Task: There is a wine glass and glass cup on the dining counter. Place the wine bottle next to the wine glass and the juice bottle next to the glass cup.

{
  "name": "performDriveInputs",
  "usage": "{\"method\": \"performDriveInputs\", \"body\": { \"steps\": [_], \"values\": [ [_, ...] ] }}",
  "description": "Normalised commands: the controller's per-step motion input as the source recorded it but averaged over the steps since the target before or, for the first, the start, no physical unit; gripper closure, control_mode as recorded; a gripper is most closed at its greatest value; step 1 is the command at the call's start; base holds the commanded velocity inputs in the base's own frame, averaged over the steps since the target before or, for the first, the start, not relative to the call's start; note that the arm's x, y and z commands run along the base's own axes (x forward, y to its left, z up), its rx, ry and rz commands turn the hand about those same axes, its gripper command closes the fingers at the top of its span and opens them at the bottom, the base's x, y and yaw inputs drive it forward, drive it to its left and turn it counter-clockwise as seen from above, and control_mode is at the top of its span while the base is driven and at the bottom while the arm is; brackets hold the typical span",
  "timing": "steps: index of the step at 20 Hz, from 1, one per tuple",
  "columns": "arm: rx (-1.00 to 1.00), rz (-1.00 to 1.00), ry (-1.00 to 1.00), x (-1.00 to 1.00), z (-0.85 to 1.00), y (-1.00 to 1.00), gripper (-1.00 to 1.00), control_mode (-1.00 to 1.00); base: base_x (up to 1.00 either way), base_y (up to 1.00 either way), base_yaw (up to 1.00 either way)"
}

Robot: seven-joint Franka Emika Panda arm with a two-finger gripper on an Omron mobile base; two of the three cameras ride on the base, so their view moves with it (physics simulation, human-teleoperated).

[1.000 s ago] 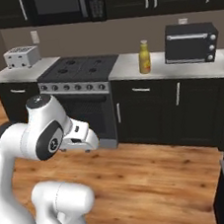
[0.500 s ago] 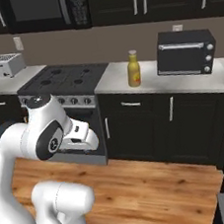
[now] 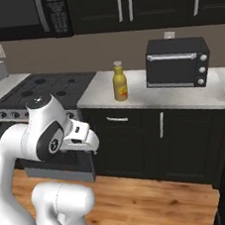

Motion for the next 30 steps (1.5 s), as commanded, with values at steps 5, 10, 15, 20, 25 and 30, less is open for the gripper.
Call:
{"method": "performDriveInputs", "body": {
  "steps": [5,10,15,20,25,30],
  "values": [
    [0.00,0.00,0.00,0.00,0.00,0.00,-1.00,1.00,0.77,-0.32,0.00],
    [0.00,0.00,0.00,0.00,0.00,0.00,-1.00,1.00,0.80,-0.12,0.00],
    [0.00,0.00,0.00,0.00,0.00,0.00,-1.00,1.00,0.76,-0.05,-0.01],
    [0.00,0.00,0.00,0.00,0.00,0.00,-1.00,1.00,0.74,-0.07,-0.01],
    [0.00,0.00,0.00,0.00,0.00,0.00,-1.00,1.00,0.73,-0.10,-0.01],
    [0.00,0.00,0.00,0.00,0.00,0.00,-1.00,1.00,0.61,-0.11,0.00]
  ]
}}
